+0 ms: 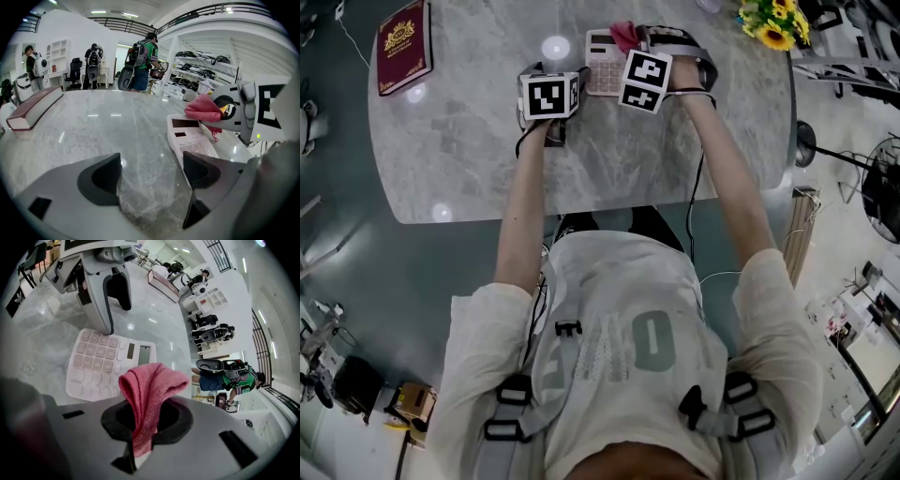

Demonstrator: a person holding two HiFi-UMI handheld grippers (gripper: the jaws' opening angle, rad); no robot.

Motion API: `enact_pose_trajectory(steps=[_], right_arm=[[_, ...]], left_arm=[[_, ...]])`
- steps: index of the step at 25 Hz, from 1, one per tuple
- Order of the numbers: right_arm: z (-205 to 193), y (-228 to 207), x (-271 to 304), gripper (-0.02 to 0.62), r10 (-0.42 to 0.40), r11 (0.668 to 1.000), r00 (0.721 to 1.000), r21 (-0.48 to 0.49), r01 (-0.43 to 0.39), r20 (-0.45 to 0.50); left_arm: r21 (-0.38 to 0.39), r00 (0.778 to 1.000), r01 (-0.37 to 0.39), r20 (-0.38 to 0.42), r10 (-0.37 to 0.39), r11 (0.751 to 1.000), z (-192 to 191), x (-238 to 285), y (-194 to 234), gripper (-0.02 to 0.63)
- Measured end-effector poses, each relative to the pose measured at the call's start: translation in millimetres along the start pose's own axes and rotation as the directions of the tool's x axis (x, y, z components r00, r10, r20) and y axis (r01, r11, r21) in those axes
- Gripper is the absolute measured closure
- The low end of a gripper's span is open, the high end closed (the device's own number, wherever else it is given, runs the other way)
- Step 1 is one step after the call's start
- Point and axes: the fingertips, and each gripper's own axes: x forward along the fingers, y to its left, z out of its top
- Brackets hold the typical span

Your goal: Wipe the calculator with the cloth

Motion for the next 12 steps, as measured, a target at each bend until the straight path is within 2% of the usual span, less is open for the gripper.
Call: enact_pose_trajectory(steps=[8, 12], right_arm=[[1.1, 6.8, 0.6, 0.543, 0.005, 1.0, 1.0, 0.006, -0.005, 0.0], [4.2, 28.0, -1.0, 0.543, 0.029, 0.999, 1.0, -0.035, -0.029, 0.003]], left_arm=[[-0.001, 1.0, 0.0, 0.0, 0.0, 1.0, -0.1, 0.1, -0.1, 0.187], [-0.002, 1.0, 0.001, 0.0, -0.001, 1.0, -0.7, -0.2, -0.8, 0.187]])
